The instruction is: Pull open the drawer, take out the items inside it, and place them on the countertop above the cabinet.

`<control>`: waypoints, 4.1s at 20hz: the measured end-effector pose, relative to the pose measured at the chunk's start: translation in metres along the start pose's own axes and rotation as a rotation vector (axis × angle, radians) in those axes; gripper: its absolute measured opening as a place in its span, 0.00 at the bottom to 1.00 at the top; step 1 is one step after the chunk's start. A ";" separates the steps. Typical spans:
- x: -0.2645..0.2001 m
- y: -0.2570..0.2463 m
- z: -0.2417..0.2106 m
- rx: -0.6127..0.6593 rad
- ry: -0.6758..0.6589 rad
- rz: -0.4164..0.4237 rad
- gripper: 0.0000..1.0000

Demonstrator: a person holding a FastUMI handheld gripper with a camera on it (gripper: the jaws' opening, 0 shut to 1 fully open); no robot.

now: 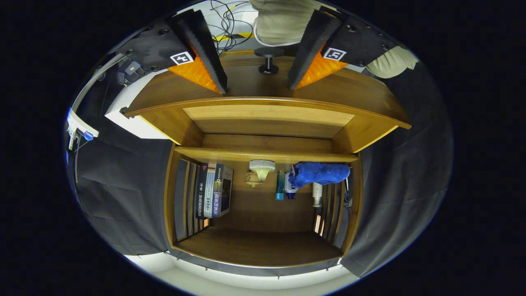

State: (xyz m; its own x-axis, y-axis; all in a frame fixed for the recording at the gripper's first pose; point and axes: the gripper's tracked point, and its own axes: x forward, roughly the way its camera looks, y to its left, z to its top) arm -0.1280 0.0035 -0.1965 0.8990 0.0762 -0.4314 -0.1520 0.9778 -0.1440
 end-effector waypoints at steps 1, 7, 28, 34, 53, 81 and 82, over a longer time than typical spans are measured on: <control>0.004 0.001 0.001 -0.006 0.004 0.002 0.98; 0.025 0.007 0.011 0.016 0.001 0.005 0.98; 0.129 0.010 0.059 0.015 0.015 -0.007 0.98; 0.153 0.010 0.064 0.014 0.021 -0.002 0.98; 0.129 -0.003 0.142 0.003 -0.079 -0.006 0.99; 0.019 0.003 0.317 0.024 -0.290 0.027 0.99; 0.019 0.004 0.317 0.024 -0.287 0.027 0.99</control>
State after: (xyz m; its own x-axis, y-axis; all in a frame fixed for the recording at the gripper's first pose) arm 0.0187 0.0701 0.0767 0.9747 0.1513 -0.1644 -0.1710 0.9788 -0.1127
